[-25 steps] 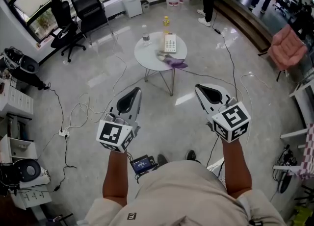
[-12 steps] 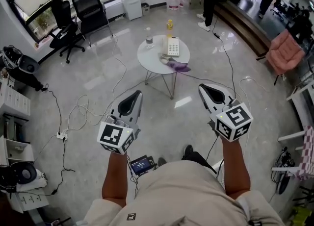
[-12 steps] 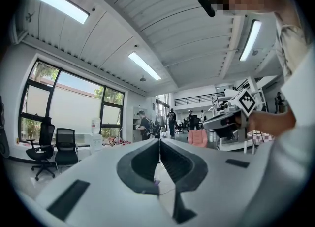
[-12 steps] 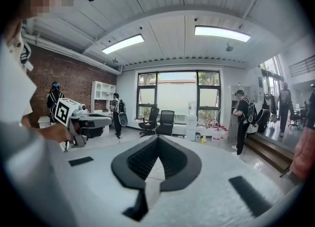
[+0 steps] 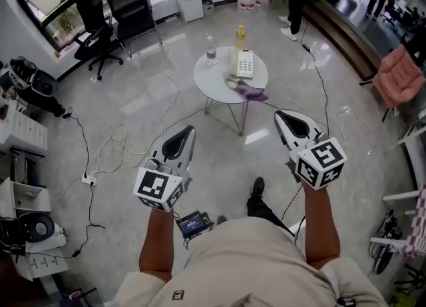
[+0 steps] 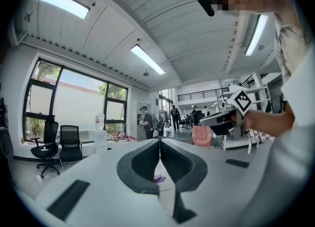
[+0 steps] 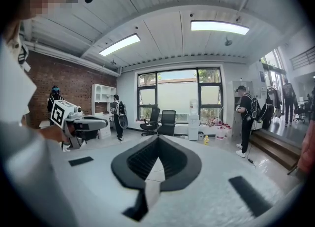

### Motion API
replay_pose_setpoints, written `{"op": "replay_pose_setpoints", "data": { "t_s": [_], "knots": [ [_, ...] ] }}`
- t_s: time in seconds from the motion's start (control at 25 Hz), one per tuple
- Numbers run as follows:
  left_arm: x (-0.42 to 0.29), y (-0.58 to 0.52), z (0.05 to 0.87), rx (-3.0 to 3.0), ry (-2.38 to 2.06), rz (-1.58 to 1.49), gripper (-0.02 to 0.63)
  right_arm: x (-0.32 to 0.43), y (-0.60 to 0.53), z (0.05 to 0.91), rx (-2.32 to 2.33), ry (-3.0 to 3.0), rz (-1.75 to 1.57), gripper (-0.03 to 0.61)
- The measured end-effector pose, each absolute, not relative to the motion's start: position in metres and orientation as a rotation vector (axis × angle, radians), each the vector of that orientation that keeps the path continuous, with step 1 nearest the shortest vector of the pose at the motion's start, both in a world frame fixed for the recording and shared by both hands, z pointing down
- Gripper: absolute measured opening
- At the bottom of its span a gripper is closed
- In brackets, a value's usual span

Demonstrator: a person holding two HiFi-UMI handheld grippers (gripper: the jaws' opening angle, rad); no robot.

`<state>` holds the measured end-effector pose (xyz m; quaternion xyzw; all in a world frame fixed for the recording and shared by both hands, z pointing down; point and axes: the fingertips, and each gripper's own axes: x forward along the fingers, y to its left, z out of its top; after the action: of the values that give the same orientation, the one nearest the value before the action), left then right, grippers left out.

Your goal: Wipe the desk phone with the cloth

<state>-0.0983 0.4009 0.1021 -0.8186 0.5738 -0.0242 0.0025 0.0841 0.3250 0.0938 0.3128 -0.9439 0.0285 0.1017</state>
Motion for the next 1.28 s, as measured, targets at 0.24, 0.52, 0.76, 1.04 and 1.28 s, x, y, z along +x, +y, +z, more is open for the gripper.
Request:
{"op": "replay_pose_setpoints", "data": {
  "t_s": [0.24, 0.52, 0.76, 1.04, 1.28],
  "knots": [
    [-0.091, 0.340, 0.107, -2.546, 1.854, -0.098, 0.009, 0.081, 0.258, 0.102, 0.849, -2.818, 0.113, -0.006],
    [-0.075, 0.260, 0.111, -2.531, 1.919, -0.131, 0.009, 0.082, 0.170, 0.110, 0.759, -2.831, 0.156, -0.006],
    [-0.063, 0.201, 0.113, -2.501, 1.967, -0.171, 0.009, 0.087, 0.108, 0.119, 0.693, -2.847, 0.187, -0.006],
    [-0.039, 0.141, 0.114, -2.471, 1.977, -0.217, 0.009, 0.104, 0.052, 0.124, 0.648, -2.877, 0.198, -0.006],
    [-0.025, 0.112, 0.124, -2.499, 1.954, -0.234, 0.009, 0.119, 0.025, 0.139, 0.670, -2.870, 0.223, -0.006]
  ]
}}
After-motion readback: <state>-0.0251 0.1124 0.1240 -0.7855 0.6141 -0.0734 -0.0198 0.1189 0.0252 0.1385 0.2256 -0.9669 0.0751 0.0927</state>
